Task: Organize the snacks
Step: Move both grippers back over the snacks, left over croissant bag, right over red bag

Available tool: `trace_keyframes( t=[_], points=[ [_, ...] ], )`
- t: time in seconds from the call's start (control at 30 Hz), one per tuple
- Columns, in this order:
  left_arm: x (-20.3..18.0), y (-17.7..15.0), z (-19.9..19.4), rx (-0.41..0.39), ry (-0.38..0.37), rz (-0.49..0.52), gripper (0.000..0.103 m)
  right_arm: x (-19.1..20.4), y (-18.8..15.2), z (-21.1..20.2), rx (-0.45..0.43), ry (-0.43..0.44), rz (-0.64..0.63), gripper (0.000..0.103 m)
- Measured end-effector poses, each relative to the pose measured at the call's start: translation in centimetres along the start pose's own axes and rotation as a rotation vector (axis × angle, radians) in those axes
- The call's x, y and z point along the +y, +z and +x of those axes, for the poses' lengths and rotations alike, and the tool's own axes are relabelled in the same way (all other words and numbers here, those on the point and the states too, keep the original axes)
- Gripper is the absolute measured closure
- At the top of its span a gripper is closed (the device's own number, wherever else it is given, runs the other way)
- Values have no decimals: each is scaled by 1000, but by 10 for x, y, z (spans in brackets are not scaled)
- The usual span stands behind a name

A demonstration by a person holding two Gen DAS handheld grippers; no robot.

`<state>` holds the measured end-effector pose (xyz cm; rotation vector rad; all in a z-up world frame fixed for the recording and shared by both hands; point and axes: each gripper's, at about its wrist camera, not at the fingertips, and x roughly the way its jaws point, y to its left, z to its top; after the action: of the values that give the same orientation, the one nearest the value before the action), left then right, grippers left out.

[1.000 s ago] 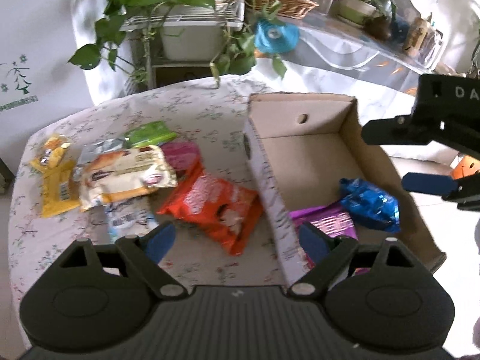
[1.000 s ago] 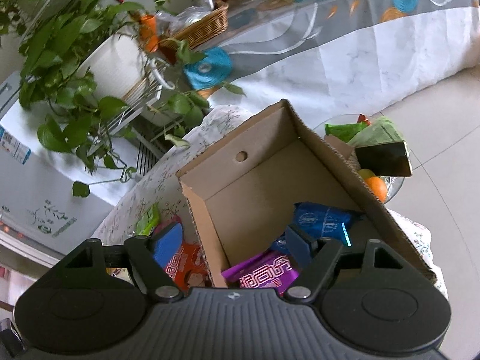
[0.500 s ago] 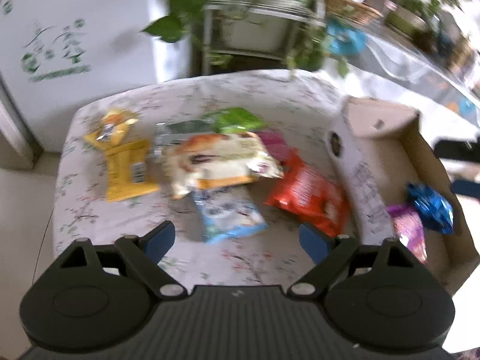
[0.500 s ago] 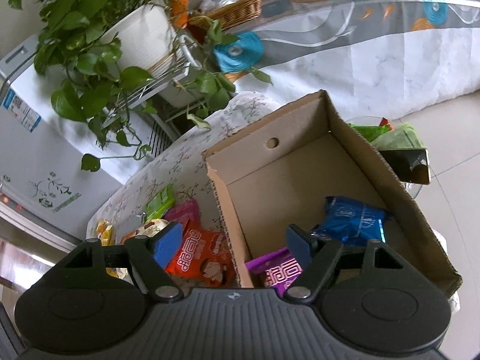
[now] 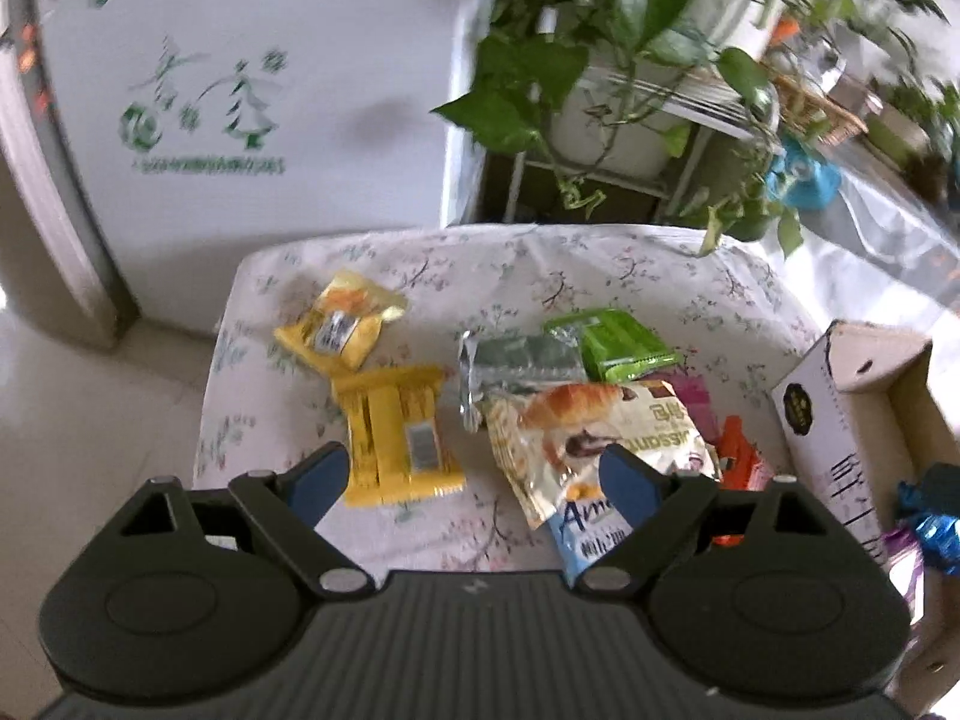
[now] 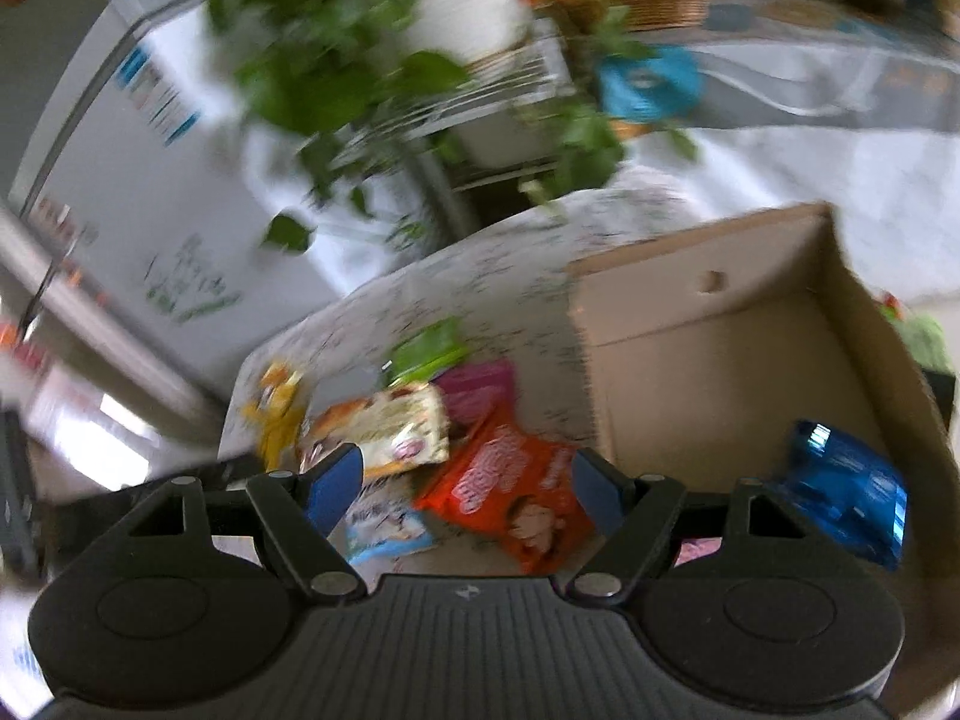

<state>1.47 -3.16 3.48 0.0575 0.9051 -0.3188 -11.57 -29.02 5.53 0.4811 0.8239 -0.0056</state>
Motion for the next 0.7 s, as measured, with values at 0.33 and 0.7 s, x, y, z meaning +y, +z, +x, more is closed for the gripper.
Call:
trace_keyframes(
  t=[0.33,0.7],
  points=[
    [-37,0,27,-35,-97,320,13,25,-10,40,87,1,-399,21],
    [-44,8,57,-39,-179,471,13,29,-9,84,177,-22,-504,13]
  ],
)
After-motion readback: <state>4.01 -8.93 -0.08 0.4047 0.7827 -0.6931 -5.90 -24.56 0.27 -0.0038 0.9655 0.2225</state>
